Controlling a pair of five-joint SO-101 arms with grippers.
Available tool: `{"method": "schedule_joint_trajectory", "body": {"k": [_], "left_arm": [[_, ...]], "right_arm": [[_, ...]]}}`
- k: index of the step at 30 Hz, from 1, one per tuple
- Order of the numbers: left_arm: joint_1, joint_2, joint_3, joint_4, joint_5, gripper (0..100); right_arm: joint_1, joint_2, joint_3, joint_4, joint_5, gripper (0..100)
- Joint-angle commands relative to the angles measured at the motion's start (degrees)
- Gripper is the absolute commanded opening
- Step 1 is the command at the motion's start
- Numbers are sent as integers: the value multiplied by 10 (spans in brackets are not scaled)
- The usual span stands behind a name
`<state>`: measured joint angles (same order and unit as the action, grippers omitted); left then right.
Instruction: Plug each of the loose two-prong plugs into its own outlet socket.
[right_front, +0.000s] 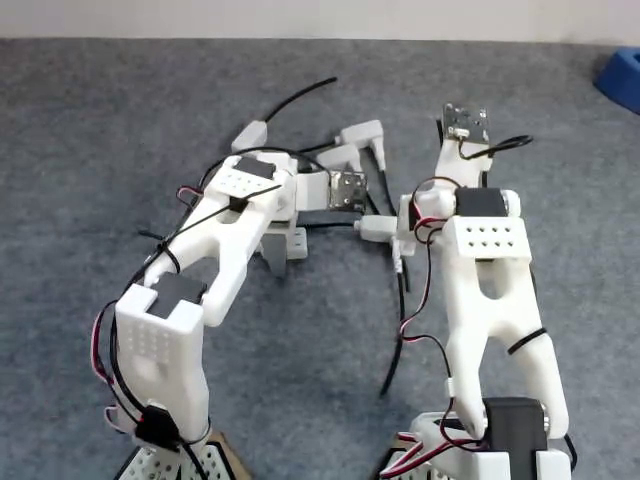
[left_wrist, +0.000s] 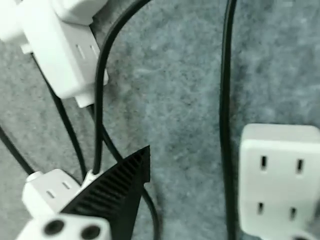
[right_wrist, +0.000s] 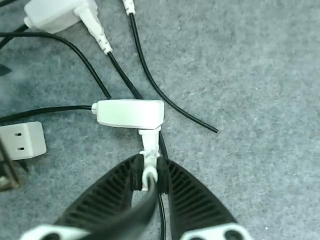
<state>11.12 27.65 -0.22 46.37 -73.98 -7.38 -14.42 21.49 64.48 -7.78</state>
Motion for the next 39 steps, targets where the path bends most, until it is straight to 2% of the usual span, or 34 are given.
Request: {"method": "schedule_joint_trajectory", "body": {"k": [1,7,12,18,22,36,39], "left_arm": [[-2,-7,-19,-6,6,243],[-2,-7,-23,44,6,270],[0,-8,-20,73,4,224],[15,-21,-23,194,3,180],[17,-70,-7,240,3,178],[67,-306,236,236,9,178],[82,-344,294,192,43,178]], "right_arm": [[7,-9,-29,2,6,6],[7,-7,-29,2,6,6],[7,-6,-29,0,7,6],[5,-6,-29,0,6,6],[5,-6,-29,0,6,6],[4,-5,-29,1,6,6],[4,-5,-29,2,5,6]]}}
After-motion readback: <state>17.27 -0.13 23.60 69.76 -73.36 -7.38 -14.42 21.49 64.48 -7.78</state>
